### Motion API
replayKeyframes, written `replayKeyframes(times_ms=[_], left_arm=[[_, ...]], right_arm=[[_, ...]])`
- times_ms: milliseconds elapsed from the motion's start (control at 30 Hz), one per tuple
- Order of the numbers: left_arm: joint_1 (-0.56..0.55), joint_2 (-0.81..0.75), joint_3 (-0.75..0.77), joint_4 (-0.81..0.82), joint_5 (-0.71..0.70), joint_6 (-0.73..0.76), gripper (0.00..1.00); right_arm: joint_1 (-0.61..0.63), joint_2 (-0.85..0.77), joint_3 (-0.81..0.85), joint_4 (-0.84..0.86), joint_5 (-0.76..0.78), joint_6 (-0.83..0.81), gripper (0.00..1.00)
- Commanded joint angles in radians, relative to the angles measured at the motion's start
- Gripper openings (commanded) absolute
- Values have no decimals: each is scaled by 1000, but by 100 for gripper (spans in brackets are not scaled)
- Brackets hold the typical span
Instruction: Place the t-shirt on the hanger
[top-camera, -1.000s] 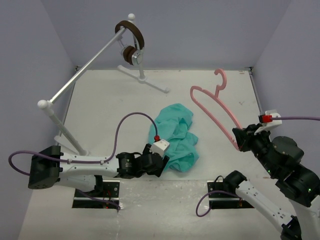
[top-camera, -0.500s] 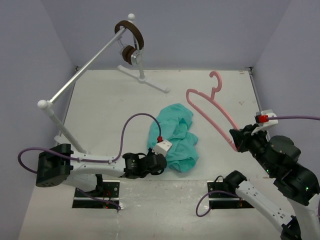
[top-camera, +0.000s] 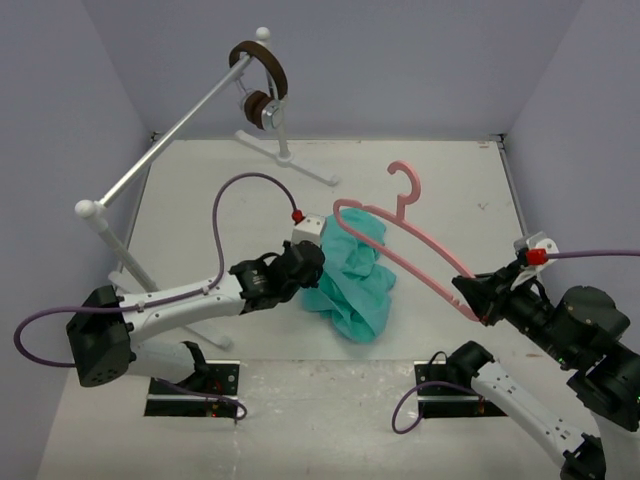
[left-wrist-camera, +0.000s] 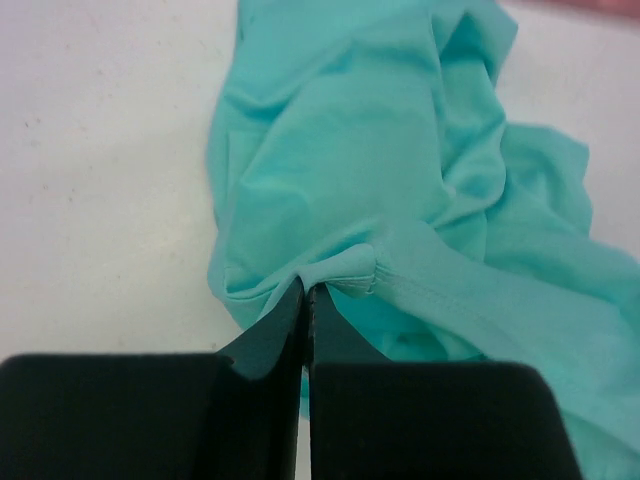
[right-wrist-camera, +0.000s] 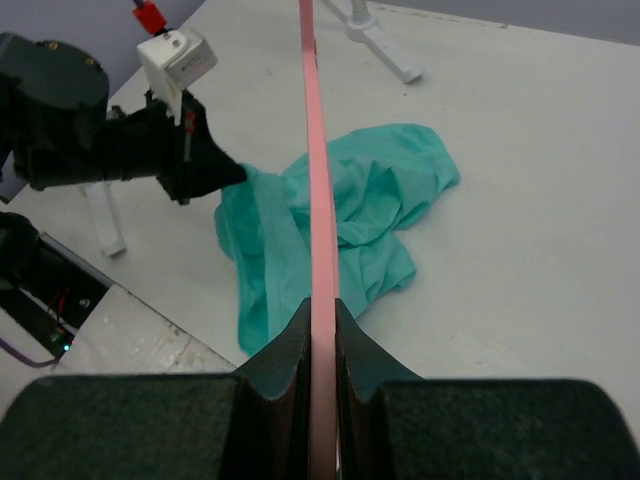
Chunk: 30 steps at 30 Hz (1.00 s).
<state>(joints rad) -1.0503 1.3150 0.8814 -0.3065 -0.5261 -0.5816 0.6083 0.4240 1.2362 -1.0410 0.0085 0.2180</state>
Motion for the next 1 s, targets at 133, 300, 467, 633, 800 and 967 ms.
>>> replayKeyframes(times_ms=[133, 300, 467, 633, 800, 967], left_arm=[[125, 112, 185, 58, 134, 60, 0], [155, 156, 230, 75, 174, 56, 0], [167, 174, 266, 62, 175, 54, 0], [196, 183, 286, 49, 175, 54, 0], [199, 163, 305, 37, 199, 54, 0], [199, 114, 304, -2, 208, 51, 0]], right_arm=[[1, -10, 79, -90, -175, -23, 0], [1, -9, 66, -122, -173, -15, 0], [1, -7, 48, -132, -144, -8, 0], [1, -13, 55, -137, -158, 7, 0], [1, -5, -26, -74, -182, 45, 0], [0, -3, -91, 23, 68, 96, 0]])
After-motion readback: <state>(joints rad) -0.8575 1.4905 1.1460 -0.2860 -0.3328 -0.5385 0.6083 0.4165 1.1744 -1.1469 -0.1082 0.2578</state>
